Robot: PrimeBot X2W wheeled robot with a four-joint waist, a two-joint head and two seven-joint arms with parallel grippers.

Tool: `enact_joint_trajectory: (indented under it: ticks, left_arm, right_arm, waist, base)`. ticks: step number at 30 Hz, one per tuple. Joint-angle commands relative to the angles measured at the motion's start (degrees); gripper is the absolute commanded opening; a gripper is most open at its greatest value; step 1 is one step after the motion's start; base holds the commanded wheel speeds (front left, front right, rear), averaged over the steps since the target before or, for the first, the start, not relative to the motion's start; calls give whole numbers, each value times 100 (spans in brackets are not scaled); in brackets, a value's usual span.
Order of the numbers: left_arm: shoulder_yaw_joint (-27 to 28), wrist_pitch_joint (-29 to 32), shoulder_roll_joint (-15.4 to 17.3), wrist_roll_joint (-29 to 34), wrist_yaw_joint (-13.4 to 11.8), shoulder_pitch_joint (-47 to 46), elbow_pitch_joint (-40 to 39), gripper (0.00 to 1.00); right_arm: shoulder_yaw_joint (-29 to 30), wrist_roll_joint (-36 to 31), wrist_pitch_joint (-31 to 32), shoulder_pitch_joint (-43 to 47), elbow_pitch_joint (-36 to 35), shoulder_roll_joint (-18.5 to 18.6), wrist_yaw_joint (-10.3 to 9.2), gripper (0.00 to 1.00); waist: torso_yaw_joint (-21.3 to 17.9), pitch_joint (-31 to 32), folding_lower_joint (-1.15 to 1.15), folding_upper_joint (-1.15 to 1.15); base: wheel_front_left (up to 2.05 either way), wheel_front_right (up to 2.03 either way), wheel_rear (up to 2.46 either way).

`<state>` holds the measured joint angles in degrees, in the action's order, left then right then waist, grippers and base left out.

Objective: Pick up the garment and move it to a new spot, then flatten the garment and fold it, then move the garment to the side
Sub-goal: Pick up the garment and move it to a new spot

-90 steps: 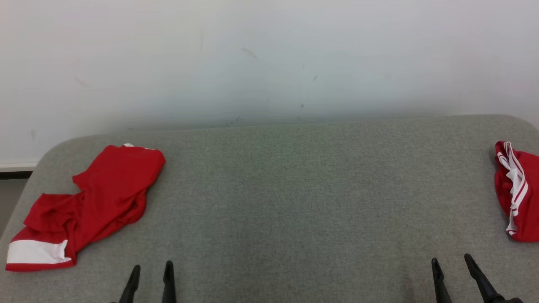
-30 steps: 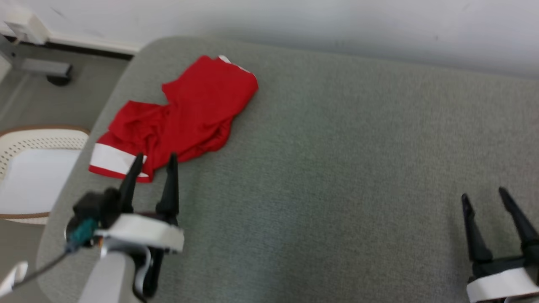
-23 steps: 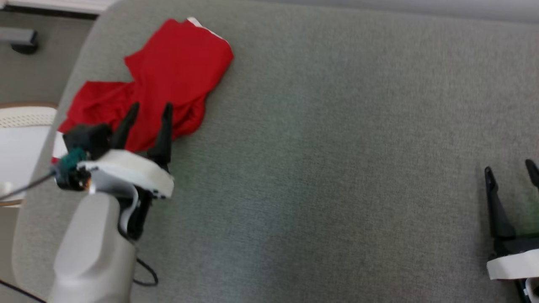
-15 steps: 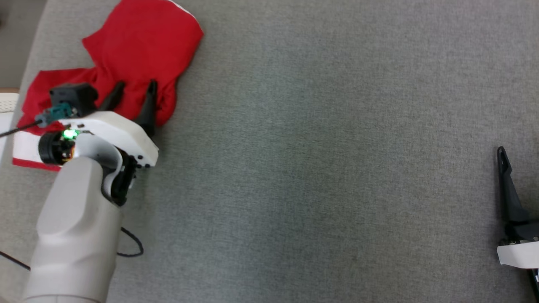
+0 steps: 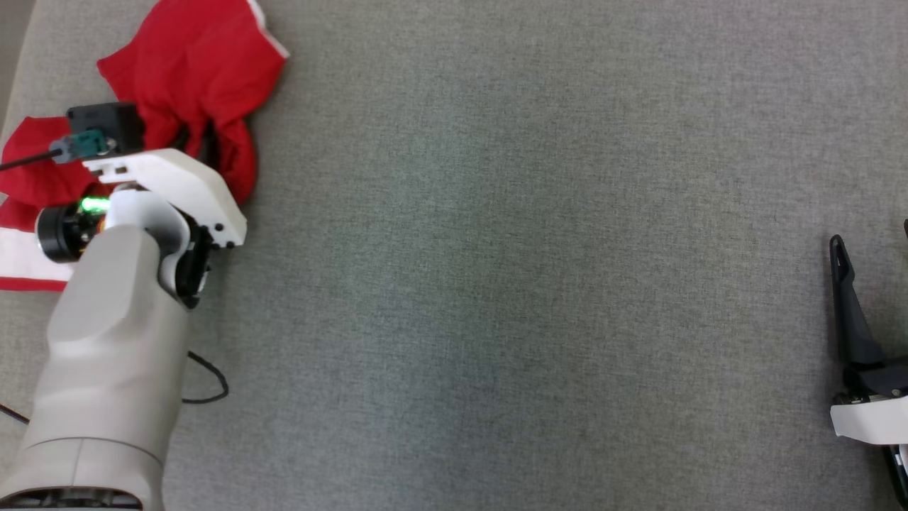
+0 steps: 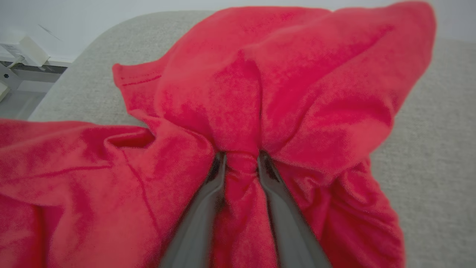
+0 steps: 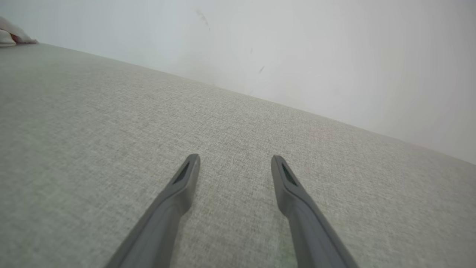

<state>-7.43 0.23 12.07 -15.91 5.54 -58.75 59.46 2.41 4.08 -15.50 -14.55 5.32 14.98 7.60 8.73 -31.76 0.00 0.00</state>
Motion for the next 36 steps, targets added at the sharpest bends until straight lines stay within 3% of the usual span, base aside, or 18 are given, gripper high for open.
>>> enact_joint_trajectory:
  ticks: [1,7,14,26,36]
  left_arm:
    - [-12,114,-73,-119,41,192,243,0]
    - [345,-399,-53,-585,122,-126,59,0]
    - [164,-301,-158,-1017,194,-34,-596,0]
    - [-768,792,-138,-1898,193,1114,-3615,0]
    - [-1517,1779,-596,-2334,-34,2271,-6181,0]
  right_arm:
    - [22,53,67,141,306,9,-22,100]
    - [9,83,51,217,341,-127,-20,100]
    - [-39,143,42,215,400,-337,-19,100]
    - [-176,232,41,396,641,-762,-19,100]
    - [-170,304,41,557,704,-969,-19,100]
  waist:
    - [-23,46,0,0]
    - [-71,308,0,0]
    - [-194,779,0,0]
    - [-665,1560,0,0]
    - [-1187,1851,0,0]
  base:
    - [0,0,0]
    - [0,0,0]
    - [0,0,0]
    - [0,0,0]
    - [0,0,0]
